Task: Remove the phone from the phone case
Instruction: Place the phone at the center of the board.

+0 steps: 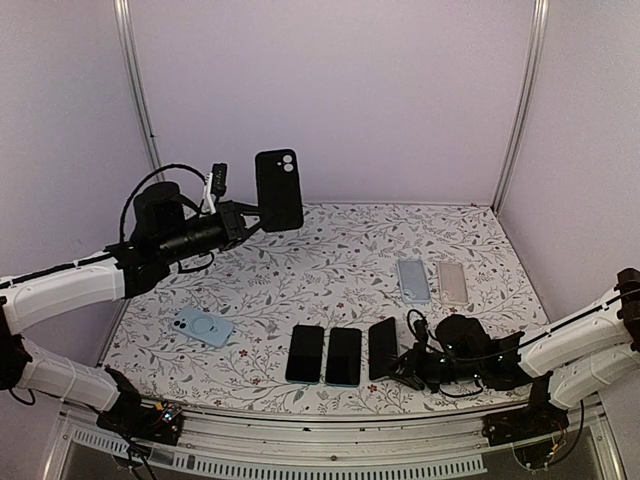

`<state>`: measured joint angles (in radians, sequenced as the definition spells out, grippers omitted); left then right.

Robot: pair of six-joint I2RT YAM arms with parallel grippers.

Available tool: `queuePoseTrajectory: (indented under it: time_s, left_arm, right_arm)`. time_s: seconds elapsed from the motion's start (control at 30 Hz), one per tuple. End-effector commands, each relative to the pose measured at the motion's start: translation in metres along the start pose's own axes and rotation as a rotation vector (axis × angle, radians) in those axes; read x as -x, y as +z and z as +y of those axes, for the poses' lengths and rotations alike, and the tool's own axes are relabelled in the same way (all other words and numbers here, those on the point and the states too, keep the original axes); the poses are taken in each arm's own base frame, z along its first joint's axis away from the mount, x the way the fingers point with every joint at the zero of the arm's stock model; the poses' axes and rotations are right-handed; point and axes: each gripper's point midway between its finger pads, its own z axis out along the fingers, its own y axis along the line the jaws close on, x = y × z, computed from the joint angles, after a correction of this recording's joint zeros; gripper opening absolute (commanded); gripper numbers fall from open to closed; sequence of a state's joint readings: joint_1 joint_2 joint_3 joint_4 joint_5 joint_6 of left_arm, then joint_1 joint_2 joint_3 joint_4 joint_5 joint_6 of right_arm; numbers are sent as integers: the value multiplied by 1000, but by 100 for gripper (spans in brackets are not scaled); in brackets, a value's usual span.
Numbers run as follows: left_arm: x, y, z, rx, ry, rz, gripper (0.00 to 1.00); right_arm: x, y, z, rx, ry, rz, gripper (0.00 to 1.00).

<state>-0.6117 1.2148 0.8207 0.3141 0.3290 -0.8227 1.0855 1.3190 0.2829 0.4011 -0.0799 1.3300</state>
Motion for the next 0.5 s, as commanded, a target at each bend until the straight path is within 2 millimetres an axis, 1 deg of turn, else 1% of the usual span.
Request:
queuePoseTrajectory:
  time_s: [0.0, 0.1, 0.2, 0.33, 0.47]
  left_arm:
    - [7, -7, -5, -18, 22, -23, 0]
    - [8, -9, -5, -17, 25, -28, 0]
    - [8, -10, -4, -13, 24, -30, 0]
    - [7, -9, -3, -14, 23, -29, 0]
    - [8, -10, -3, -13, 22, -32, 0]
  right_arm:
    - [0, 0, 20, 62, -5, 1, 1]
    - [-2, 1, 16, 42, -3, 12, 4]
    - [-1, 0, 16, 40, 3, 11, 11]
    - [-3, 2, 18, 31, -3, 23, 12]
    - [-4, 4, 12, 3, 1, 33, 14]
